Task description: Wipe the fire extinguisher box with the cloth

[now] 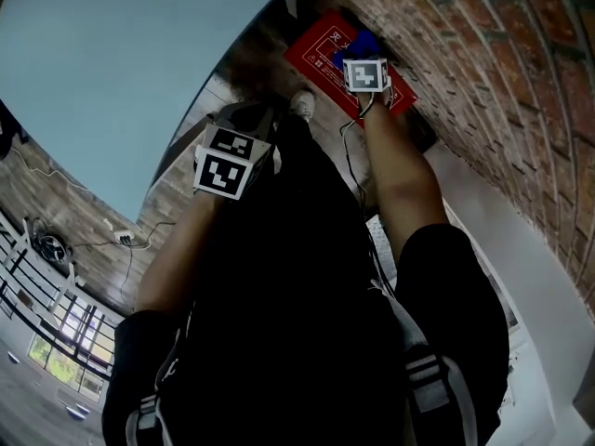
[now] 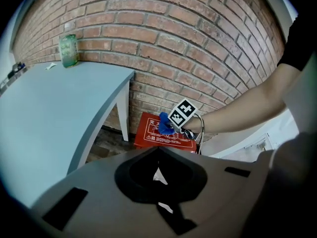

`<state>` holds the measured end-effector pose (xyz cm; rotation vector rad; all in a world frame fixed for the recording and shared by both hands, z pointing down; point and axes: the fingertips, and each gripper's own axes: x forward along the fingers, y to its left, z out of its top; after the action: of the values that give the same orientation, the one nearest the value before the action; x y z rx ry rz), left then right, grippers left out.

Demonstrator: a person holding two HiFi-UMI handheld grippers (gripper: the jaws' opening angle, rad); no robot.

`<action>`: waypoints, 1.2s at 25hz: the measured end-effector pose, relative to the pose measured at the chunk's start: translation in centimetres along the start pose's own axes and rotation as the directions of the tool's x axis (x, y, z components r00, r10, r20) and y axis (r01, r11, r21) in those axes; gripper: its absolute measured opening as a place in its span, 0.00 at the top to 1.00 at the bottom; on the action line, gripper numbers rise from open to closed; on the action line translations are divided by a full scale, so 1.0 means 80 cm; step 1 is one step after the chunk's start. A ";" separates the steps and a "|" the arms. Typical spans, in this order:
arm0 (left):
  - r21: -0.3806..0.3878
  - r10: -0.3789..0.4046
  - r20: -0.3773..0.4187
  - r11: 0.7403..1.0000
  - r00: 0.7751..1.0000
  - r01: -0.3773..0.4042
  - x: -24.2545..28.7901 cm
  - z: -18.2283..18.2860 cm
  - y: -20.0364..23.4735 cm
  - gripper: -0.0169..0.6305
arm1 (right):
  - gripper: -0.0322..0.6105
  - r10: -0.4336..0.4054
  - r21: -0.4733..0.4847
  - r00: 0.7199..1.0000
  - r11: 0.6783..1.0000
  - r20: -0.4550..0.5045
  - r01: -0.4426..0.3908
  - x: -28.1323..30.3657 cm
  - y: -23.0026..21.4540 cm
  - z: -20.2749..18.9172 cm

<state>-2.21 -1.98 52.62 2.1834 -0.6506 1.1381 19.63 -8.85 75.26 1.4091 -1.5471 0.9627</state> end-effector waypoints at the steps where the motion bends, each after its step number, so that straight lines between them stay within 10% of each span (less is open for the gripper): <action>1: 0.011 -0.002 -0.001 1.000 1.000 0.002 0.000 0.003 -0.002 0.96 | 0.81 -0.009 0.010 1.000 1.000 -0.005 0.009 -0.003 -0.008 -0.010; 18: 0.117 -0.052 -0.041 0.992 0.998 0.056 0.013 0.021 -0.035 0.96 | 0.81 -0.155 0.236 0.979 0.954 -0.129 0.183 -0.073 -0.146 -0.169; 25: 0.127 -0.064 -0.045 0.990 0.997 0.069 0.013 0.032 -0.034 0.96 | 0.81 -0.132 0.348 0.981 0.921 -0.140 0.173 -0.078 -0.137 -0.192; 30: 0.098 -0.056 -0.038 0.993 0.998 0.060 0.009 0.030 -0.023 0.96 | 0.81 -0.019 0.251 0.989 0.966 -0.150 0.057 -0.066 -0.085 -0.177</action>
<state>0.64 -2.42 51.61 2.2449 -0.5221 1.1984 27.71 5.64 75.79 1.5014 -1.3185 1.2481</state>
